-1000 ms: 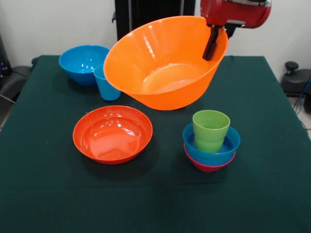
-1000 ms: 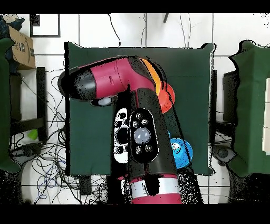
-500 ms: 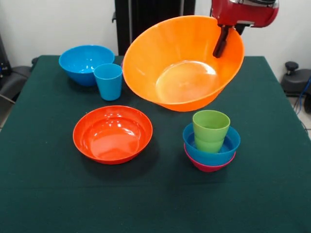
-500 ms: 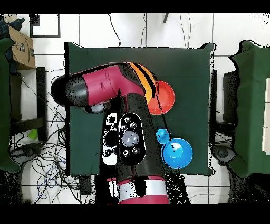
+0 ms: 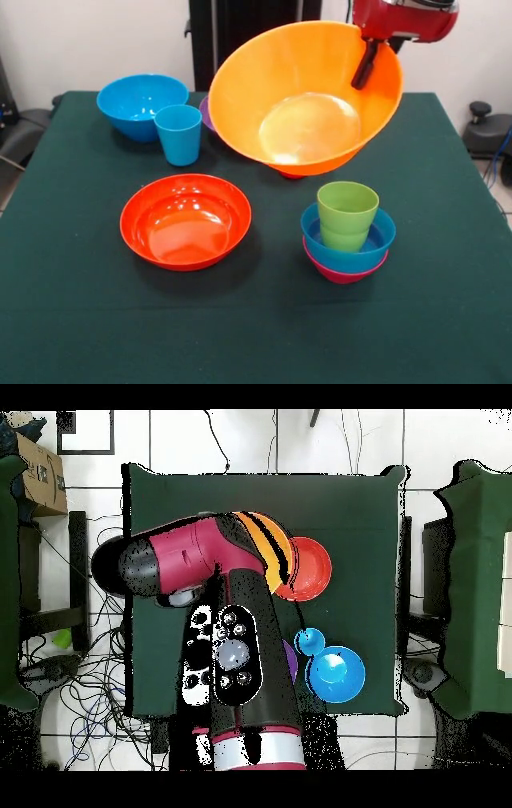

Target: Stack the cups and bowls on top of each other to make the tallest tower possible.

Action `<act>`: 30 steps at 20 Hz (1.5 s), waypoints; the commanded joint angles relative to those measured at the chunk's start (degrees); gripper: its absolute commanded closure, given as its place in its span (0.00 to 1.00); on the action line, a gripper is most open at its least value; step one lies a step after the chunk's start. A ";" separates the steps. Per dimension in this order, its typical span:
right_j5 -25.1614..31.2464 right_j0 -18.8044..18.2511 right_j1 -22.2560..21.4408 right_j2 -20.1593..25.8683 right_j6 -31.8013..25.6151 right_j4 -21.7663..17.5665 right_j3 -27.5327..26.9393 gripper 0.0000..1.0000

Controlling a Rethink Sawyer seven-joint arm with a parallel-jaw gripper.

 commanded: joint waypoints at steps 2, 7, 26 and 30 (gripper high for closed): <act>-8.08 0.61 3.42 -3.40 8.60 -4.14 7.60 1.00; -10.13 1.85 6.69 -4.70 9.68 -4.34 4.65 1.00; -9.49 8.12 12.77 -8.49 16.09 1.21 -2.66 1.00; -3.77 8.35 8.28 -7.30 14.41 4.35 -1.28 1.00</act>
